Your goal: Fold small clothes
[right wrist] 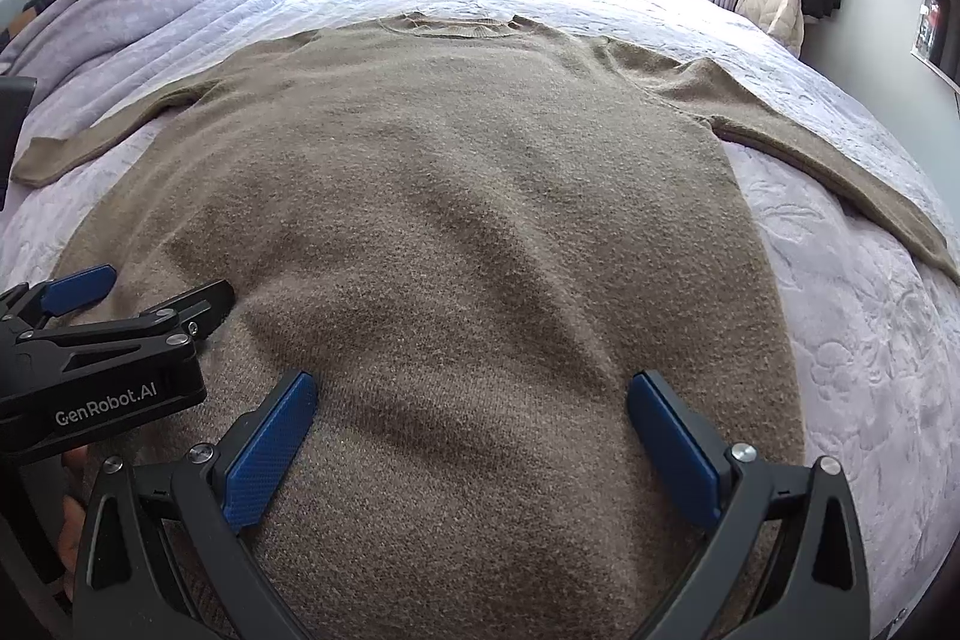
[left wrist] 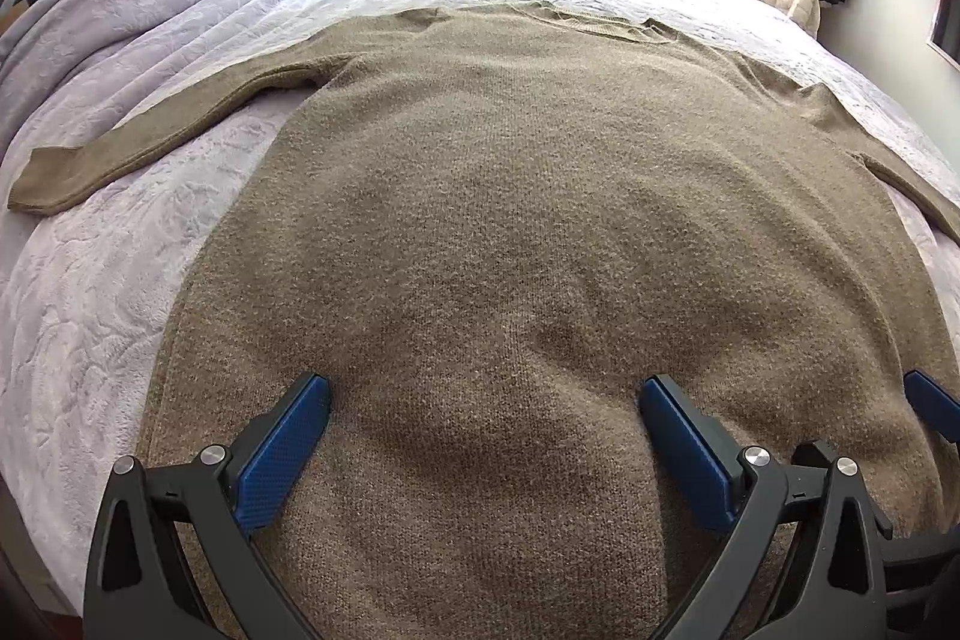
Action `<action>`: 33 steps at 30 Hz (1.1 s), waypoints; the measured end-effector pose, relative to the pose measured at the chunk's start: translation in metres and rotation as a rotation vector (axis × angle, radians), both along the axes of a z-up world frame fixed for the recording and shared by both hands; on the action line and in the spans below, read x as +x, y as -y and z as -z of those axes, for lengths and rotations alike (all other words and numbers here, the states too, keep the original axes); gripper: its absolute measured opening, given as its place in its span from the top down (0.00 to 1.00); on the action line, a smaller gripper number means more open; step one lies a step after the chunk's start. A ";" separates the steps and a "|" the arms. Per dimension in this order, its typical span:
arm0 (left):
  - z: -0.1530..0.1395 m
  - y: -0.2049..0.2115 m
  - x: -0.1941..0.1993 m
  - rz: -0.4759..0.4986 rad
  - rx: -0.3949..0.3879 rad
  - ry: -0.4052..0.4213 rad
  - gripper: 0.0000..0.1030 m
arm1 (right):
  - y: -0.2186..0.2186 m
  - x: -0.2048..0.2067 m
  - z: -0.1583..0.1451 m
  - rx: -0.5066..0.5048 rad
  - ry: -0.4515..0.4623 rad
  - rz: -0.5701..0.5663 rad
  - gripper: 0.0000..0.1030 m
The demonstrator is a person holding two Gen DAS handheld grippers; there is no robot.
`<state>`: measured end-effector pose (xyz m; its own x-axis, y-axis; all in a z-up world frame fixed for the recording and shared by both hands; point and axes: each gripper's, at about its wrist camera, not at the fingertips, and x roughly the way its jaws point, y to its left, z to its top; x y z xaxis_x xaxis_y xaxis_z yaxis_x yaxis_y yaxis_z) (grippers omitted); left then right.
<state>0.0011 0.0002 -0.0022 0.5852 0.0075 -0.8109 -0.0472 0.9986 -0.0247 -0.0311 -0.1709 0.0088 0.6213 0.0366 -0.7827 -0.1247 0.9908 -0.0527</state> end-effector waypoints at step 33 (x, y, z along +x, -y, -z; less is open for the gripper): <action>-0.080 0.097 0.069 0.185 -0.083 -0.048 0.00 | 0.146 0.048 -0.060 0.071 0.008 0.206 0.00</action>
<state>0.0700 -0.0970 0.0774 0.5309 -0.1645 -0.8313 0.1341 0.9849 -0.1093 0.0172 -0.3173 0.0692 0.6279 -0.0371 -0.7774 0.0814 0.9965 0.0182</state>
